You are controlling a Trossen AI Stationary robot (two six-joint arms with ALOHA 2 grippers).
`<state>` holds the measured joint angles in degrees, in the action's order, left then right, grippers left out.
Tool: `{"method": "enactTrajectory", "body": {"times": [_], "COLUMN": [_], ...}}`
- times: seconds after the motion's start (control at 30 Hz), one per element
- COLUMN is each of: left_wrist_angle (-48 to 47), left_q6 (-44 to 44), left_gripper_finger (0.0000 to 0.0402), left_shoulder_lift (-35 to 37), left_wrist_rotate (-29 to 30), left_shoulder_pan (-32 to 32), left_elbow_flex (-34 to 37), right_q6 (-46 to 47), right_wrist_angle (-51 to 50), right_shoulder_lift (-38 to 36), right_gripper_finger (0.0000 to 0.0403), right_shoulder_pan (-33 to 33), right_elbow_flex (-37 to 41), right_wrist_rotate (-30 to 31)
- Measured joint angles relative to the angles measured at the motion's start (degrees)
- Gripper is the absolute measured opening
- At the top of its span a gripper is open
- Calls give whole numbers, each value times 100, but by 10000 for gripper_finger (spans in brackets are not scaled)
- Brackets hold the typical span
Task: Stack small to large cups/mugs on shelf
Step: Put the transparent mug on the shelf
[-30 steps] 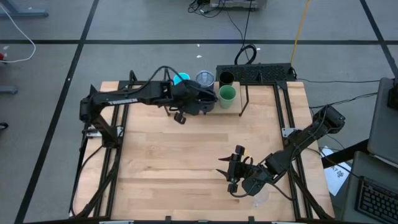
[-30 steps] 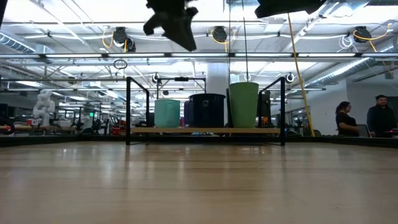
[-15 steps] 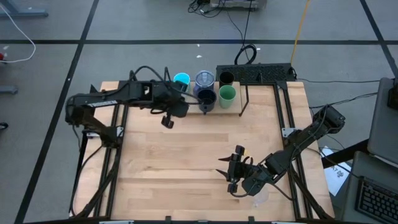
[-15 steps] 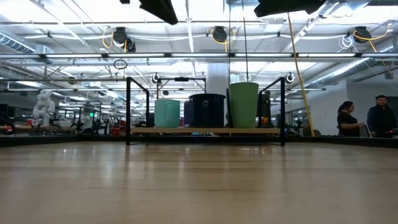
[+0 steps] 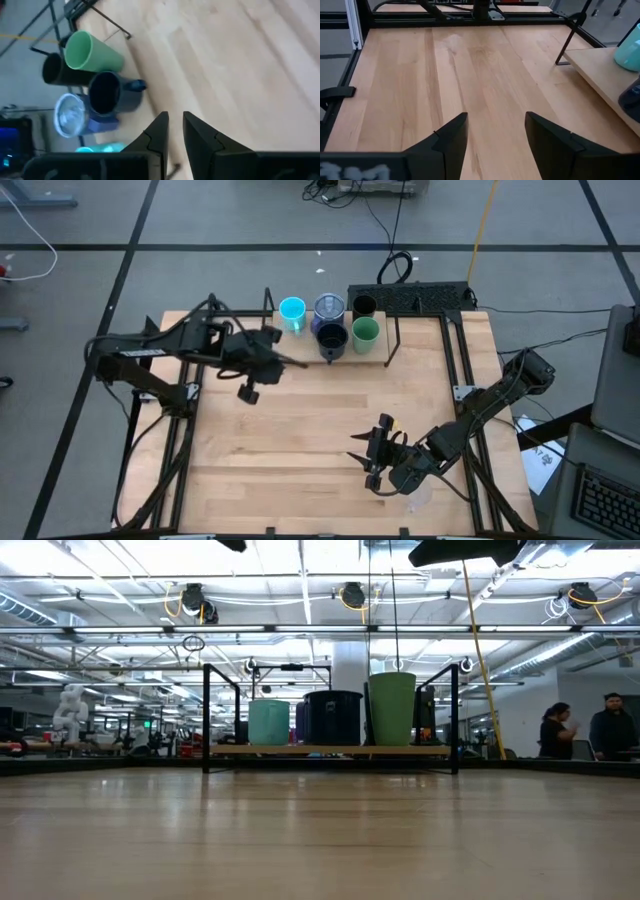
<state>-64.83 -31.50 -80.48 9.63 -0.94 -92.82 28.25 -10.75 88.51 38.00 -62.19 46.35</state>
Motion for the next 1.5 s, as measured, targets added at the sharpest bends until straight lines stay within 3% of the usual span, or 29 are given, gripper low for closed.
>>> {"method": "enactTrajectory", "body": {"times": [0.13, 0.4, 0.67, 0.9, 1.03, 1.23, 1.5], "left_wrist_angle": [-571, -813, 122, 1318, 2069, 3122, 3659], "left_q6": [724, 1841, 2562, 2857, 2972, 3035, 2923], "left_gripper_finger": [58, 58, 58, 58, 58, 58, 58], "left_shoulder_lift": [-3, 104, 449, 933, 1334, 1874, 2141], "left_wrist_rotate": [82, 1051, 1435, 1738, 1991, 2197, 2210], "left_shoulder_pan": [-286, -1160, -1940, -2501, -2739, -2901, -2921], "left_elbow_flex": [-2, 710, 2074, 3063, 3621, 4383, 4874], "right_q6": [108, 109, 262, 404, 406, 1020, 1750], "right_wrist_angle": [28, 93, 132, 92, -1, -1597, -3495], "right_shoulder_lift": [0, 0, -119, -463, -735, -843, -570], "right_gripper_finger": [187, 187, 187, 187, 187, 187, 187], "right_shoulder_pan": [0, 2, -18, -43, -69, -165, -192], "right_elbow_flex": [0, 0, 0, 0, -8, -746, -2073], "right_wrist_rotate": [-12, -15, -450, -477, -885, -1579, -2347]}}
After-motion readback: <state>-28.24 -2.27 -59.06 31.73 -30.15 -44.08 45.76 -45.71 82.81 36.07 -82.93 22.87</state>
